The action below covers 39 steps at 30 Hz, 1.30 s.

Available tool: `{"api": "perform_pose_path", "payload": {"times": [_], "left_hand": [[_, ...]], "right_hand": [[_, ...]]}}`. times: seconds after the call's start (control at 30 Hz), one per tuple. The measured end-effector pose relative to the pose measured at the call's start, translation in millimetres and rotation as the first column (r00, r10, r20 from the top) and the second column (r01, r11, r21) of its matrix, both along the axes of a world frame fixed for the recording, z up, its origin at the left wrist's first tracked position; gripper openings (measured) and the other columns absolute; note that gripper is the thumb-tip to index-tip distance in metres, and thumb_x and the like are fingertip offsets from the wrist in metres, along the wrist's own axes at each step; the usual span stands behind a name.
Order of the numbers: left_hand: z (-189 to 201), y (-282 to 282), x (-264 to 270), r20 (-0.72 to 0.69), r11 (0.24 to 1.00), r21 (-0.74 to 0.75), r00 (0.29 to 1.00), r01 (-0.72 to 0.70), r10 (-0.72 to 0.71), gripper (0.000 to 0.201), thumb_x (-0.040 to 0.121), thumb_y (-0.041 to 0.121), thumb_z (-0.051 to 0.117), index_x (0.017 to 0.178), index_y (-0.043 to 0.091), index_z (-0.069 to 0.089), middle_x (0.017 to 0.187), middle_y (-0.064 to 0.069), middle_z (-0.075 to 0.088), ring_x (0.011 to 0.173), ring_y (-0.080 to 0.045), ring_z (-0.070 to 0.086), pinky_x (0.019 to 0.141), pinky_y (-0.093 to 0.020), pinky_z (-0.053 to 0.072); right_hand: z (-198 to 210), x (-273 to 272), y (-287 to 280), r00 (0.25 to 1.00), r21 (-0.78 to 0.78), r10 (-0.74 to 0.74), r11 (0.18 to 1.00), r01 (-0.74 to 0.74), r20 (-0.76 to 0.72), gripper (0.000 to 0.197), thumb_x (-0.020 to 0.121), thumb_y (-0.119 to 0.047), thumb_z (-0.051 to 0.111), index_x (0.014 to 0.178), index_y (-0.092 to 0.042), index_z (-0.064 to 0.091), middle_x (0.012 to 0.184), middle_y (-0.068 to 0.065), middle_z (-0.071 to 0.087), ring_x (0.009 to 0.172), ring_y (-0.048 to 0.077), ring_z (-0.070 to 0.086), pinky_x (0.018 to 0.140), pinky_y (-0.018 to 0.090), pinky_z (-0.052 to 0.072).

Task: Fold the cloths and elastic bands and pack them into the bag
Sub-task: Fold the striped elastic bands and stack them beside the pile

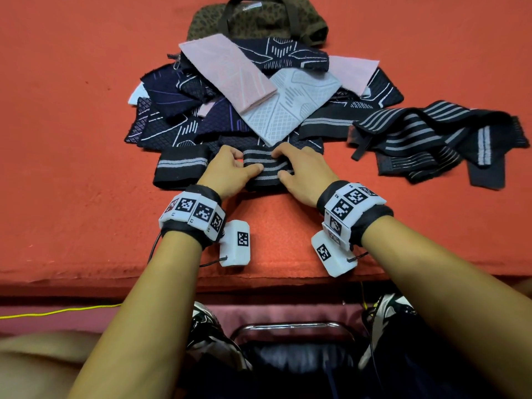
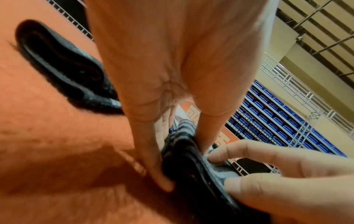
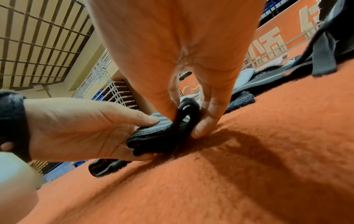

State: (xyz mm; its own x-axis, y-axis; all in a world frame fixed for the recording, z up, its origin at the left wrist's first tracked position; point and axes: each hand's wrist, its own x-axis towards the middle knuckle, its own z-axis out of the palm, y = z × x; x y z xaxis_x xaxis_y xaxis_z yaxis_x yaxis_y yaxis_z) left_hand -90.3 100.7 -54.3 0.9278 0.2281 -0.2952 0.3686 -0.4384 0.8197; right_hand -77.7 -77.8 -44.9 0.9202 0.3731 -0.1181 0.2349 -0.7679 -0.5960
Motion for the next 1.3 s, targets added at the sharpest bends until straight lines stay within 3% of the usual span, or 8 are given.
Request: {"api": "perform_pose_path", "payload": {"times": [0.17,0.33,0.6,0.77,0.9,1.07,1.2,1.3], "left_hand": [[12.8,8.1,1.2,0.079,0.999,0.046,0.997,-0.011,0.007,0.041,0.078,0.033,0.079,0.11,0.014,0.06,0.096,-0.003,0.067,0.09,-0.02,0.068,0.081,-0.04,0.059],[28.3,27.9,2.2,0.17,0.995,0.046,0.982,-0.087,0.078,0.044,0.068,0.037,0.069,0.11,0.023,0.068,0.097,0.002,0.073,0.09,-0.015,0.07,0.09,-0.04,0.056],[34.5,63.9,-2.4,0.262,0.989,0.053,0.957,-0.139,0.12,0.055,0.077,0.04,0.06,0.131,0.035,0.06,0.106,0.006,0.073,0.102,-0.015,0.069,0.097,-0.042,0.053],[32.8,79.5,-3.4,0.224,0.984,0.108,0.968,-0.14,0.113,0.052,0.098,0.031,0.053,0.148,0.029,0.042,0.124,-0.006,0.068,0.111,-0.015,0.065,0.103,-0.036,0.048],[32.5,97.4,-5.7,0.183,0.975,0.031,0.961,-0.218,0.209,0.049,0.098,0.03,0.046,0.146,0.039,0.045,0.131,0.008,0.062,0.108,-0.006,0.061,0.083,-0.017,0.05],[24.2,113.8,-9.9,0.143,0.954,0.039,0.947,-0.297,0.289,0.062,0.078,0.04,0.044,0.139,0.045,0.05,0.138,0.014,0.058,0.124,-0.008,0.055,0.112,-0.036,0.04],[9.5,117.4,-14.5,0.078,0.955,0.121,0.962,-0.27,0.262,0.07,0.077,0.036,0.047,0.147,0.037,0.042,0.133,-0.011,0.062,0.122,-0.033,0.057,0.105,-0.047,0.046],[7.9,119.5,-17.6,0.079,0.954,0.133,0.962,-0.27,0.261,0.077,0.072,0.036,0.048,0.148,0.031,0.04,0.137,0.002,0.059,0.121,-0.027,0.06,0.105,-0.046,0.047]], "right_hand": [[7.9,1.4,9.1,1.0,0.02,-0.008,1.0,0.008,0.015,0.042,0.092,-0.021,0.051,0.134,-0.027,0.046,0.115,0.013,0.051,0.102,0.029,0.053,0.085,0.03,0.039],[22.6,7.1,38.1,0.999,0.018,0.029,0.999,-0.03,0.039,0.049,0.091,-0.021,0.051,0.139,-0.025,0.044,0.117,0.018,0.051,0.105,0.037,0.054,0.091,0.035,0.042],[28.9,14.5,86.3,0.998,0.059,0.042,0.997,-0.045,0.052,0.047,0.09,-0.022,0.049,0.137,-0.025,0.047,0.121,0.017,0.054,0.107,0.036,0.054,0.095,0.038,0.046],[23.8,14.5,105.0,0.998,0.084,0.046,0.995,-0.049,0.041,0.049,0.088,-0.023,0.05,0.137,-0.026,0.047,0.12,0.016,0.056,0.107,0.036,0.056,0.093,0.039,0.047],[24.0,10.1,122.1,0.996,0.121,0.083,0.989,-0.088,0.044,0.051,0.091,-0.023,0.051,0.141,-0.026,0.044,0.121,0.017,0.052,0.107,0.037,0.055,0.092,0.037,0.045],[23.2,6.9,136.8,0.993,0.122,0.116,0.986,-0.118,0.026,0.051,0.094,-0.025,0.051,0.144,-0.025,0.039,0.125,0.017,0.049,0.109,0.038,0.054,0.092,0.037,0.043],[18.5,5.1,142.4,0.993,0.099,0.118,0.988,-0.119,0.021,0.051,0.093,-0.024,0.053,0.14,-0.017,0.036,0.119,0.017,0.053,0.105,0.039,0.055,0.091,0.044,0.046],[16.5,6.4,146.4,0.995,0.084,0.088,0.992,-0.092,0.049,0.047,0.092,-0.023,0.055,0.133,-0.012,0.037,0.117,0.015,0.054,0.103,0.038,0.056,0.086,0.045,0.046]]}}
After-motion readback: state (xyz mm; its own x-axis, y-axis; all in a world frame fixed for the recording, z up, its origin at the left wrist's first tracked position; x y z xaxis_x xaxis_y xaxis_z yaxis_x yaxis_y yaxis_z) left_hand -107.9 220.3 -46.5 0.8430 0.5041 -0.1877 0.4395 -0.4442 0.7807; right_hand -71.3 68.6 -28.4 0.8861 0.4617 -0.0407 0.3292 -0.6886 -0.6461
